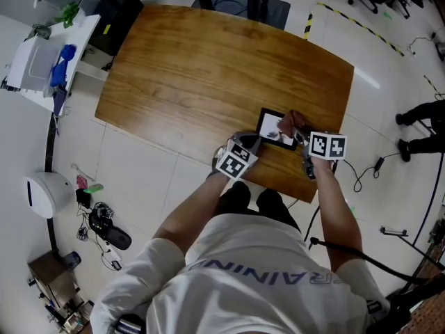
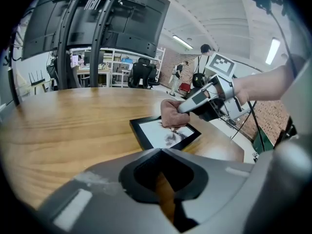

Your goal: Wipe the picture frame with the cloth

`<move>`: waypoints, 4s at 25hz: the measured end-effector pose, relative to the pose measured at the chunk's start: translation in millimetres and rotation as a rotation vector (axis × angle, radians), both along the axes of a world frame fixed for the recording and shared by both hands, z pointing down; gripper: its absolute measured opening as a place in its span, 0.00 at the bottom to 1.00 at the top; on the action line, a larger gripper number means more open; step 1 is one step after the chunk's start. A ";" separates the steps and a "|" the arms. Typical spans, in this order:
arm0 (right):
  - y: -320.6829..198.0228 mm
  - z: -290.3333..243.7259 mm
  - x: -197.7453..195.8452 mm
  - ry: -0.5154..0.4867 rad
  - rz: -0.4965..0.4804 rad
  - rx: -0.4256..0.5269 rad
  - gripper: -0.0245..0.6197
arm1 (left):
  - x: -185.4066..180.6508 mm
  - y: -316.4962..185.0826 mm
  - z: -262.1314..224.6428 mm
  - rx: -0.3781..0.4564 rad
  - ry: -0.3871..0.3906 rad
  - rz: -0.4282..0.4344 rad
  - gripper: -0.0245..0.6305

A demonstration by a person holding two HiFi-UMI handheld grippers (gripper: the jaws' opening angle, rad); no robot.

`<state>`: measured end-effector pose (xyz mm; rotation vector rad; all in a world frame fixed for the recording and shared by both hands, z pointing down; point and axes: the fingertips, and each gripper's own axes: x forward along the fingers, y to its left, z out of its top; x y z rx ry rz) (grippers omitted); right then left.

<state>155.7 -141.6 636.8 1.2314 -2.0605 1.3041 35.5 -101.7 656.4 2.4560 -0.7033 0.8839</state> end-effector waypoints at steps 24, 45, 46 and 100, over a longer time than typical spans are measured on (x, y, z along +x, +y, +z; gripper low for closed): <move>-8.0 -40.2 -91.6 -0.165 -0.135 0.141 0.20 | 1.2 0.8 -0.6 -0.011 0.025 -0.034 0.05; 3.2 1.5 -78.3 -0.029 -0.143 0.049 0.20 | -1.0 -0.6 -1.6 -0.015 0.041 -0.047 0.05; 5.5 2.3 -75.0 -0.028 -0.139 0.045 0.20 | -1.1 -0.7 -1.5 -0.015 0.041 -0.047 0.05; 43.2 -5.3 28.6 0.029 0.022 0.024 0.20 | 11.6 -83.6 -6.6 -0.042 0.068 -0.049 0.05</move>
